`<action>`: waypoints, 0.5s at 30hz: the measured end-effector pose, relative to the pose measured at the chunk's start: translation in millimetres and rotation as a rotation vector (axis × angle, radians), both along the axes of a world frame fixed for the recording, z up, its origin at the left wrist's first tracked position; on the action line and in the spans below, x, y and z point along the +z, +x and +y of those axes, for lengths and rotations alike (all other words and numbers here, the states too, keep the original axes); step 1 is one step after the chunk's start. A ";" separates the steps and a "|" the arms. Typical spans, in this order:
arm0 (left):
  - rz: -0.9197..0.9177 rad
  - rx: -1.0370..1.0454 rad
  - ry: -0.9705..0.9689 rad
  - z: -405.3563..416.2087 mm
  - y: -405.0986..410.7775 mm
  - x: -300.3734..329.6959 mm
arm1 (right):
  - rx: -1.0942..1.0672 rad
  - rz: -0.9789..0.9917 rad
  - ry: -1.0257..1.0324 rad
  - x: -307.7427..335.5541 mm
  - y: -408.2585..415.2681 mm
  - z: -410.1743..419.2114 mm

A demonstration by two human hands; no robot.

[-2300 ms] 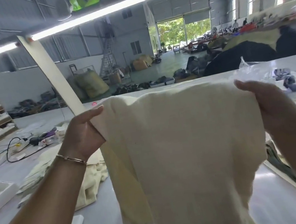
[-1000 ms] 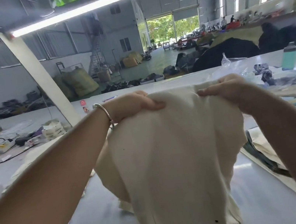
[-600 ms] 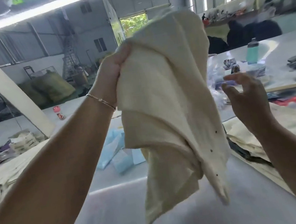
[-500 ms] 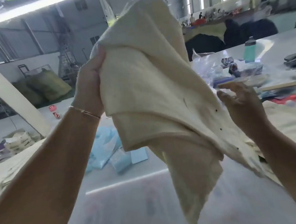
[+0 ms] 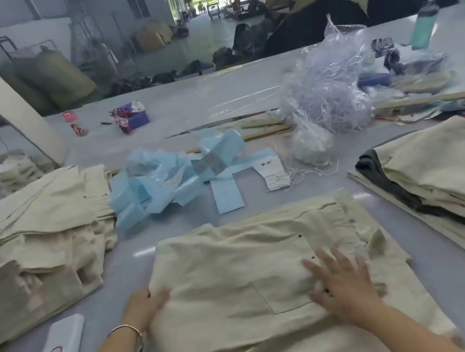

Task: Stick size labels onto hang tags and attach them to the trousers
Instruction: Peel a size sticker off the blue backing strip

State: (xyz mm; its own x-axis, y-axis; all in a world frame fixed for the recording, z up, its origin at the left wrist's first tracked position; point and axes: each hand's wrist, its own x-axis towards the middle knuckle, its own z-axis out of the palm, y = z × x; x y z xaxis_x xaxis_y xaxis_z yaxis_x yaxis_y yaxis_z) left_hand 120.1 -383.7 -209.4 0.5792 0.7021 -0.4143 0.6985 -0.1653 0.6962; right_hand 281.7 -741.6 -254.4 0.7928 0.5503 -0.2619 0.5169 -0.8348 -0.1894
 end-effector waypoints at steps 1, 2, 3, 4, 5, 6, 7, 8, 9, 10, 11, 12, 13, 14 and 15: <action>0.004 0.011 0.012 6.4 1.5 -3.5 | -0.016 -0.014 0.024 -1.2 0.5 1.8; 0.007 0.028 0.026 12.1 3.1 -6.1 | -0.060 -0.031 0.054 -1.8 0.4 3.6; 0.004 0.046 0.040 19.1 4.6 -9.3 | -0.134 -0.071 0.078 -3.0 0.2 5.4; -0.005 0.062 0.052 25.7 4.8 -12.5 | -0.254 -0.112 0.111 -3.3 -0.4 7.6; -0.008 0.074 0.064 31.7 4.4 -15.4 | -0.390 -0.141 0.132 -3.1 -1.3 9.9; -0.004 0.079 0.078 36.9 3.2 -18.6 | -0.517 -0.147 0.153 -2.4 -2.2 12.5; 0.004 0.079 0.094 43.2 1.9 -23.0 | -0.591 -0.149 0.151 -2.0 -2.6 16.5; 0.012 0.080 0.110 49.4 1.0 -27.0 | -0.623 -0.139 0.172 -0.4 -2.3 22.6; 0.022 0.089 0.127 55.6 0.3 -30.4 | -0.631 -0.101 0.219 1.7 0.2 29.8; 0.044 0.104 0.144 60.5 0.2 -31.5 | -0.645 -0.038 0.335 5.0 4.3 37.3; 0.075 0.118 0.175 64.7 0.8 -31.9 | -0.661 0.046 0.471 9.6 8.6 45.1; 0.119 0.135 0.233 67.5 1.3 -30.3 | -0.677 0.132 0.605 14.5 12.6 52.4; 0.174 0.161 0.324 69.2 1.5 -28.6 | -0.674 0.196 0.702 19.2 14.9 59.0; 0.219 0.183 0.431 68.4 2.2 -26.2 | -0.663 0.237 0.757 21.9 17.2 65.3; 0.223 0.179 0.540 66.2 4.5 -24.7 | -0.662 0.267 0.786 23.3 18.6 71.4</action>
